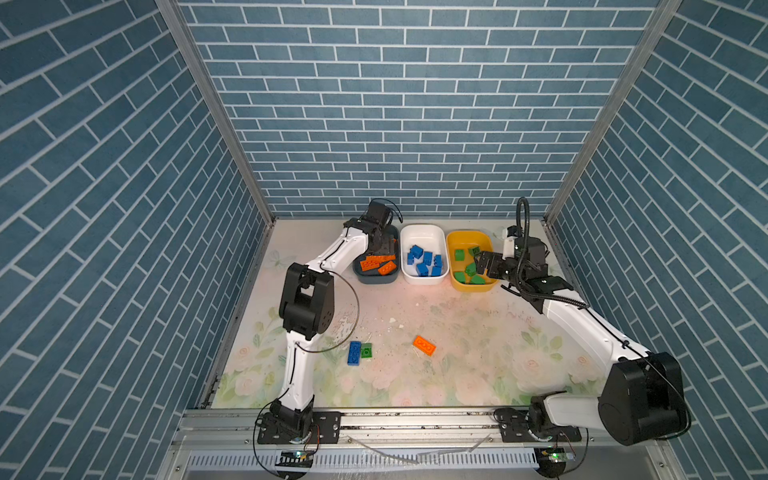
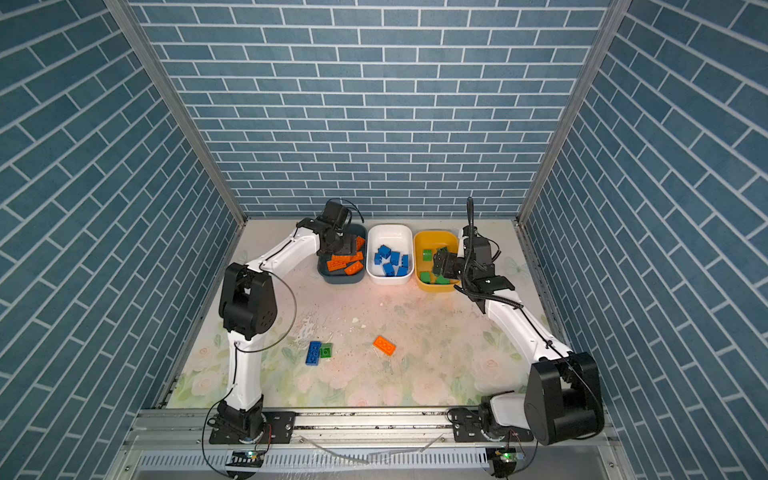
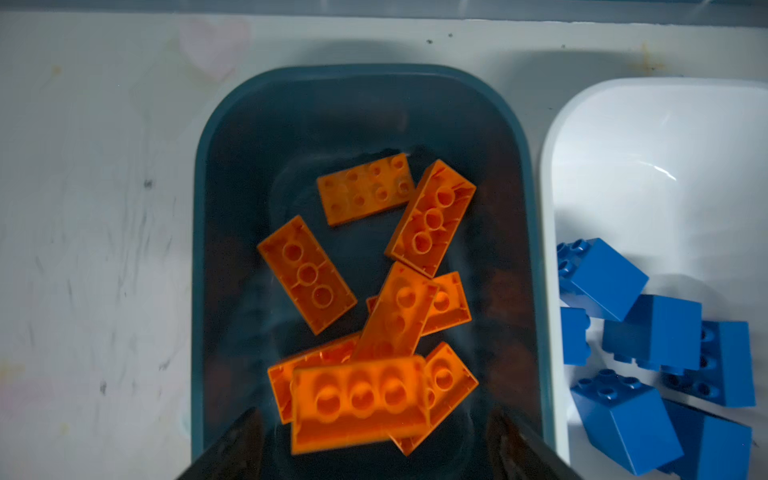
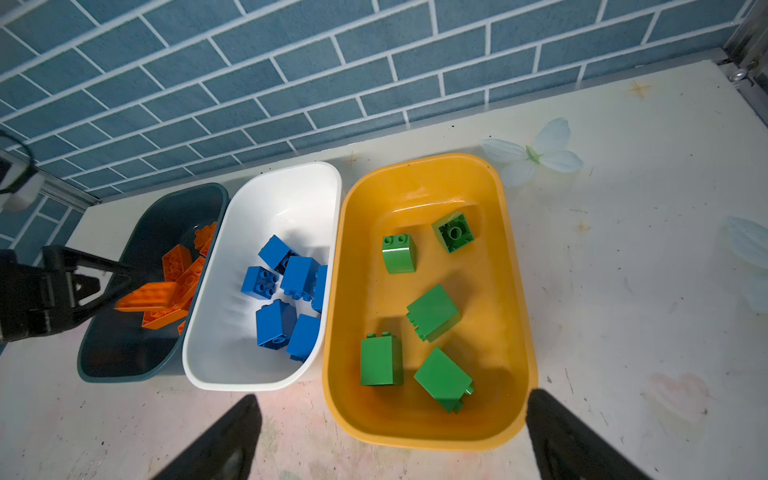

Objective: Sort the legos into containers by color

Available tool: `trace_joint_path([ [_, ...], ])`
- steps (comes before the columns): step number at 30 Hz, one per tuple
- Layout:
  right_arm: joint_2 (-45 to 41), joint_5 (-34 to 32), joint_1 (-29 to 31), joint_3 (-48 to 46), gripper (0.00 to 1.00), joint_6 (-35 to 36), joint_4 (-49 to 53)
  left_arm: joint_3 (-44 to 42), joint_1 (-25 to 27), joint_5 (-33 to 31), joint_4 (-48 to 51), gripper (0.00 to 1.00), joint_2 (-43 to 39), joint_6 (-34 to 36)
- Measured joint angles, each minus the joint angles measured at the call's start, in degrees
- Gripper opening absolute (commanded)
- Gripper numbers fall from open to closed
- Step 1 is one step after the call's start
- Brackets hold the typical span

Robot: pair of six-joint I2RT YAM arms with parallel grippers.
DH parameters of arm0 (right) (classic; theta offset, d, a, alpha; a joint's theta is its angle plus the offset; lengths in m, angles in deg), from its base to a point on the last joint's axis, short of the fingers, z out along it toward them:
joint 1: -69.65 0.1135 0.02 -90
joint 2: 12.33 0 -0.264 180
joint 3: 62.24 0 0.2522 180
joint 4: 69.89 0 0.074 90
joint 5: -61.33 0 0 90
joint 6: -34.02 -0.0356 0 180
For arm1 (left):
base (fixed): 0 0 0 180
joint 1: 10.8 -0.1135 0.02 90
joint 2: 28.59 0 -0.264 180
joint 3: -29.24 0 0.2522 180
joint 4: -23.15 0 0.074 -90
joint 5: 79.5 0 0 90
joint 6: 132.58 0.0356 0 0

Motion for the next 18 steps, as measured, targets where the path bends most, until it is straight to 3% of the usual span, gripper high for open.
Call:
trace_joint_path([
  [6,-1.2,-0.4,0.0,-1.2,0.99,0.0,1.1,-6.3,3.9,0.2,1.8,0.99,-6.4,0.6],
  [13,-1.0,-1.0,0.0,-1.8,0.99,0.0,1.5,-24.1,16.3,1.2,2.4,0.99,-23.8,-0.8],
  [18,0.0,-1.0,0.0,-1.8,0.99,-0.2,1.5,-31.3,24.3,3.8,2.6,0.99,-25.9,-3.9],
])
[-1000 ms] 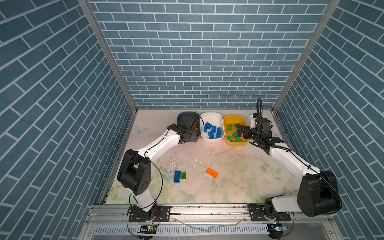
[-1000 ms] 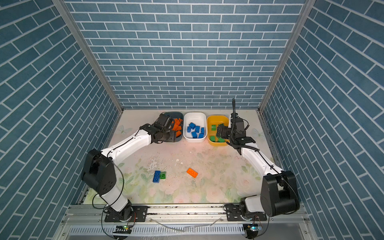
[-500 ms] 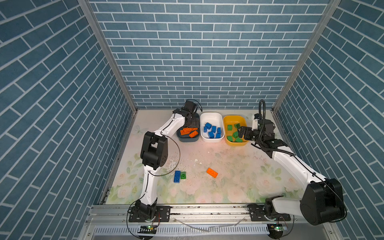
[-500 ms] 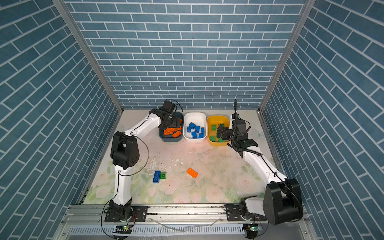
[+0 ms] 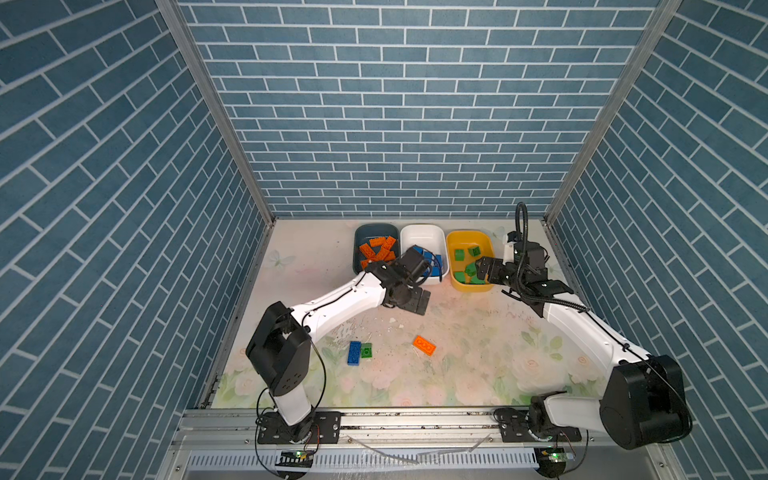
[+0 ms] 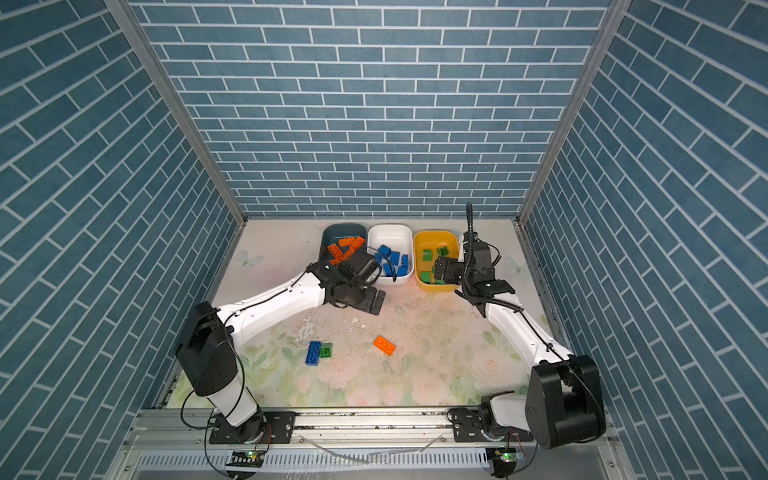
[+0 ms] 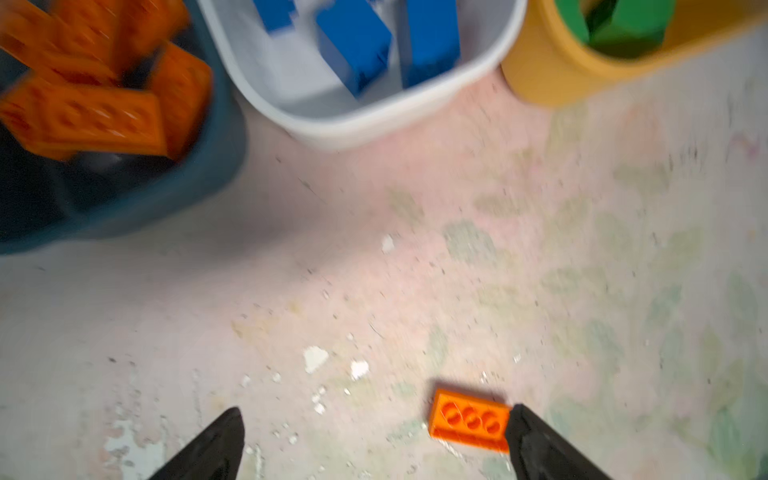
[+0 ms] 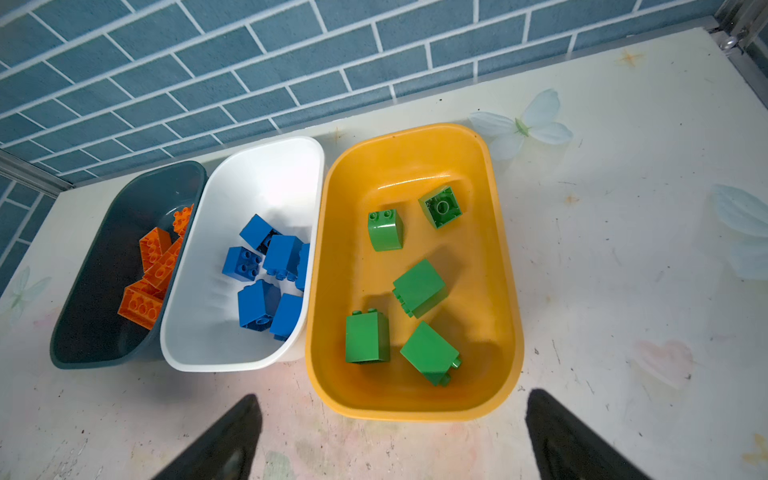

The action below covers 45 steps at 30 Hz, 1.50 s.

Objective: Sort the legos into containers by color

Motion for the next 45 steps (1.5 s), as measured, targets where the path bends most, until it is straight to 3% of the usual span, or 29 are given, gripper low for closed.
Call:
trace_joint_path([
  [4,0.4,0.0,0.0,0.0,0.99,-0.5,0.0,-3.2,4.7,3.0,0.0,0.99,2.3,-1.7],
  [11,0.4,0.0,0.0,0.0,0.99,-0.5,-0.1,0.3,11.5,4.7,1.6,0.99,10.8,-2.8],
  [27,0.1,-0.2,0.0,-0.7,0.98,-0.5,-0.1,3.6,12.8,3.5,3.9,0.98,17.6,-3.8],
  [31,0.0,-0.2,0.0,-0.7,0.98,-0.5,0.0,3.2,12.7,2.5,3.1,0.91,17.6,-4.3],
  [37,0.0,-0.3,0.0,-0.7,0.98,-0.5,0.2,3.2,12.7,2.1,2.4,0.69,17.7,-4.6],
  [45,-0.1,0.0,0.0,-0.7,0.98,-0.5,0.2,2.5,12.7,1.8,1.3,0.62,17.3,-4.8],
])
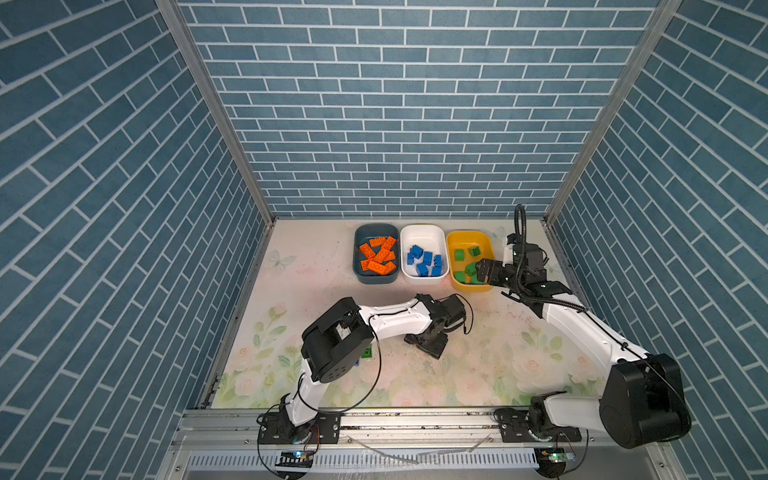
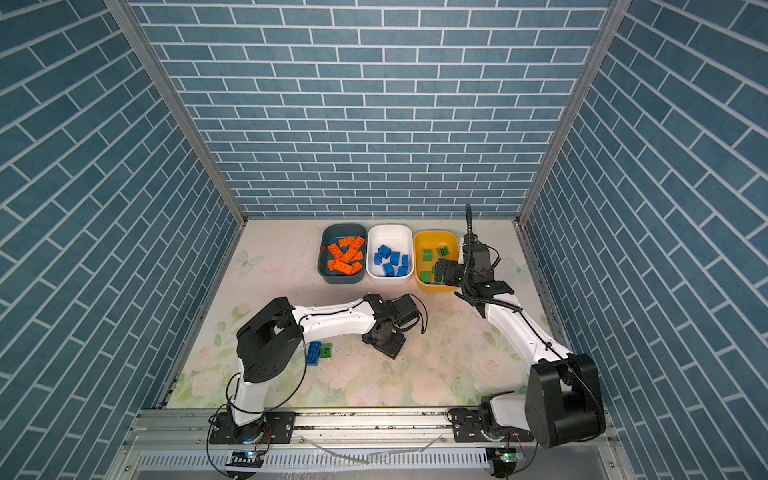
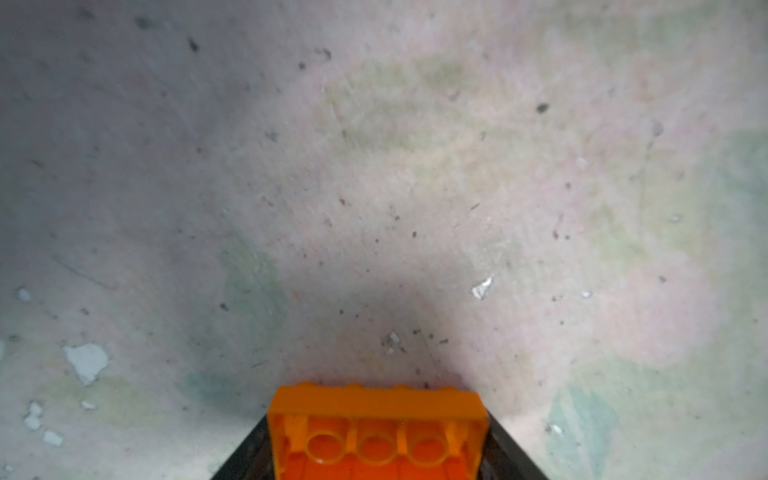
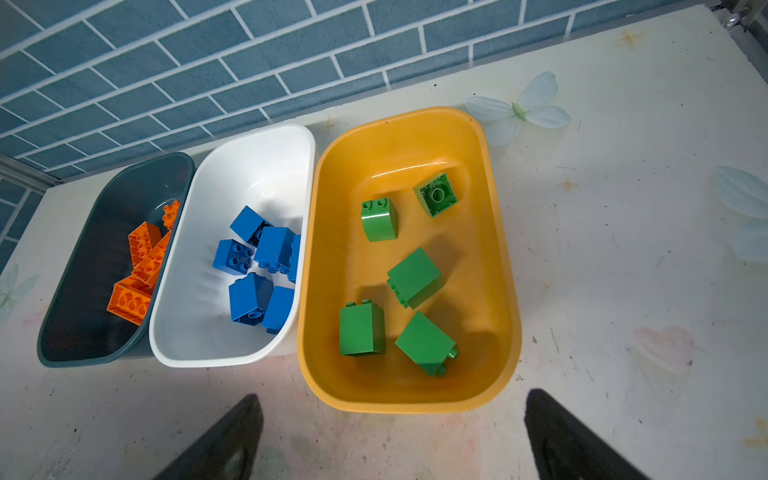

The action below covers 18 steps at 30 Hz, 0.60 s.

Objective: Sort the legos into containers by color

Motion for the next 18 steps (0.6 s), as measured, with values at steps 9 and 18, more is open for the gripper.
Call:
trace_joint_path([
  [9,0.1,4.0,1.7,0.0,0.98,0.1,-1.8,-7.6,-2.9,1.4,-6.0,0.6,-6.0,-1.7],
  [18,3.6,4.4,4.9,0.0,0.98,0.2,-2.4,-0.5,-14.6,0.6,-6.9,0.59,-9.4,2.3],
])
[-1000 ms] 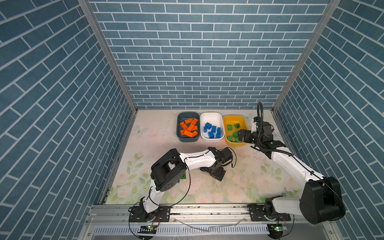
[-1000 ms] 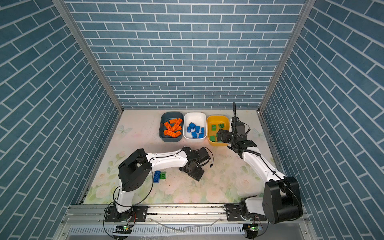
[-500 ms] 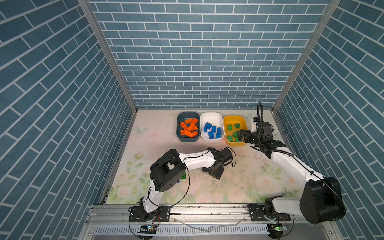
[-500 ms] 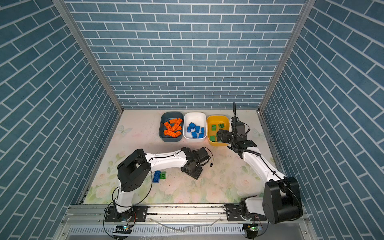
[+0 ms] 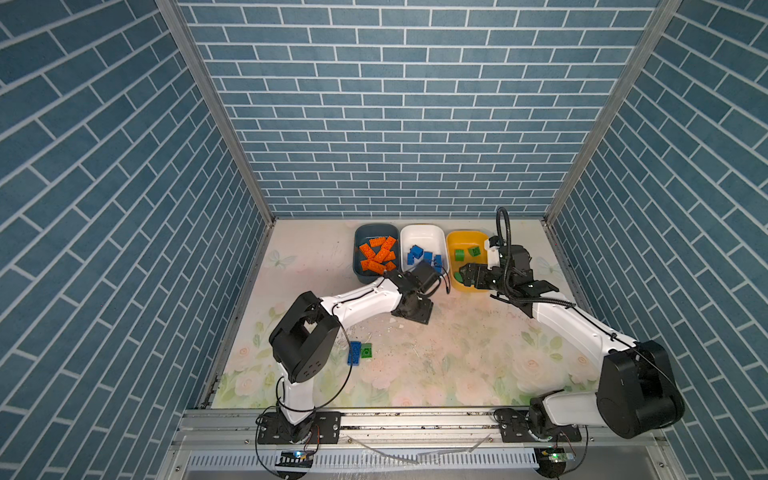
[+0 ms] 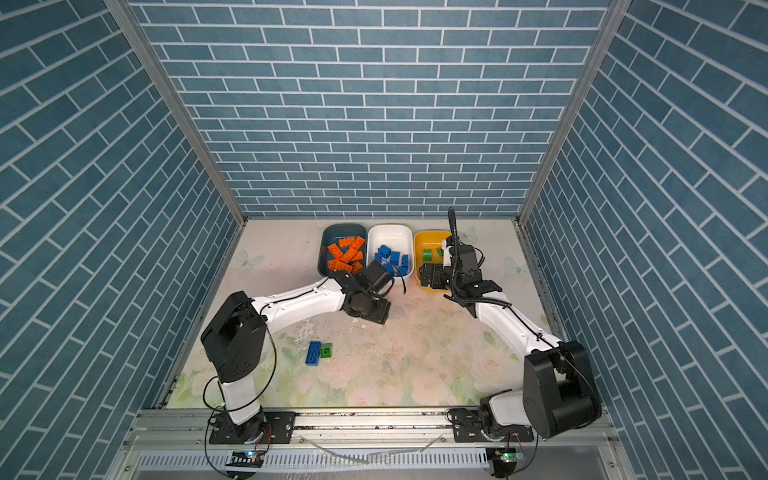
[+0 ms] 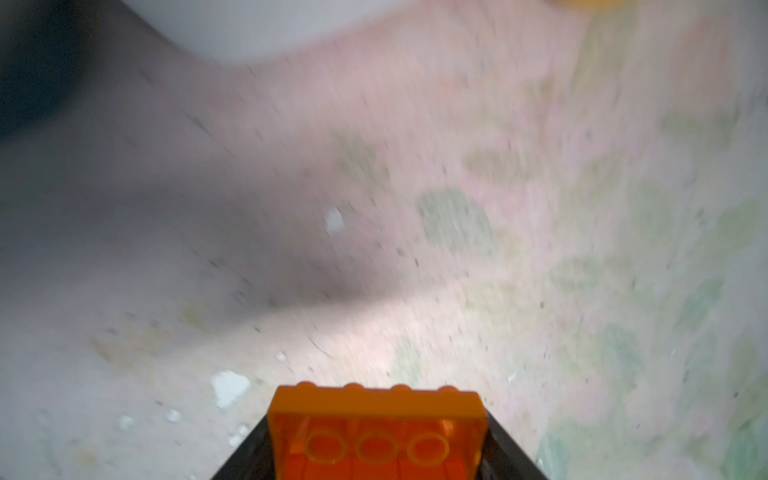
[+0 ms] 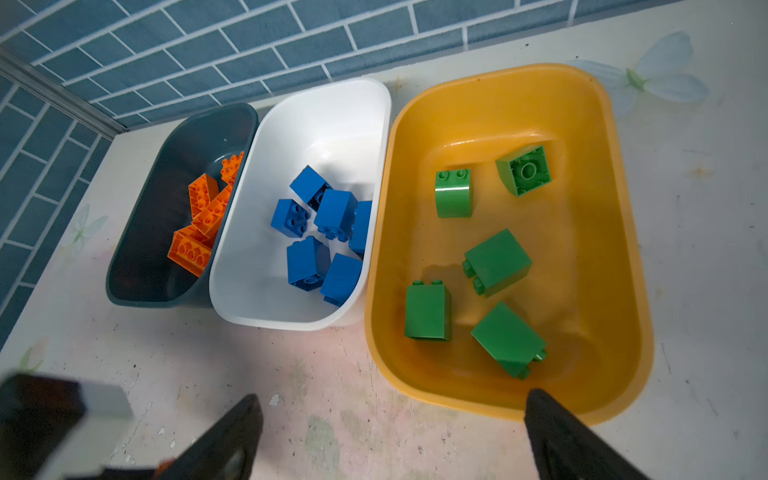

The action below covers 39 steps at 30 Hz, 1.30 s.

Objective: Sort the legos into containers by color
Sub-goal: 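Carry the orange brick into the teal tub with the left gripper and release, then reach the right gripper to the last green brick and grasp it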

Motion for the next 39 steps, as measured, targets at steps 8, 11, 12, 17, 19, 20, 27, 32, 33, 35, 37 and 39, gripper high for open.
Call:
trace_joint_path([
  [8,0.2,-0.4,0.4,0.2,0.98,0.8,1.2,13.8,-15.2,-2.4,-1.2,0.6,3.2,1.3],
  [11,0.1,-0.4,0.5,0.2,0.98,1.6,2.1,20.1,-18.5,-3.0,-1.2,0.6,8.7,1.3],
  [12,0.0,-0.4,0.5,0.2,0.98,2.0,2.4,21.9,-19.3,-3.4,-1.2,0.6,10.7,1.2],
  [17,-0.8,-0.2,1.3,0.3,0.98,3.7,4.3,32.5,-23.3,-3.5,-0.2,0.65,23.1,-0.6],
  [19,-1.0,-0.1,1.6,0.6,0.98,4.5,5.0,37.4,-24.5,-2.3,1.0,0.7,27.3,-0.8],
  [20,-1.0,0.0,1.7,0.8,0.98,4.6,5.1,39.8,-25.0,-1.8,1.7,0.73,28.9,-0.8],
  [27,-0.8,1.6,5.1,0.9,0.99,8.3,5.5,43.9,-25.6,2.2,4.6,0.99,28.3,0.0],
  [32,2.6,1.6,12.1,0.9,0.99,12.6,3.3,29.4,-24.9,8.0,1.4,0.99,16.3,-0.4],
  [33,3.6,2.0,13.7,0.9,0.99,14.0,2.4,26.7,-24.8,8.8,0.6,0.99,13.9,-0.7],
  [35,5.6,3.0,17.1,0.9,0.99,17.2,1.0,21.1,-24.8,9.8,-1.0,0.99,9.1,-1.3],
  [37,7.7,4.5,20.6,0.9,0.96,20.4,-0.2,14.6,-24.8,10.2,-2.6,0.99,3.7,-2.0],
  [39,9.8,6.4,24.0,0.9,0.94,24.5,-1.0,8.5,-24.9,9.7,-3.6,0.99,-1.6,-3.0],
])
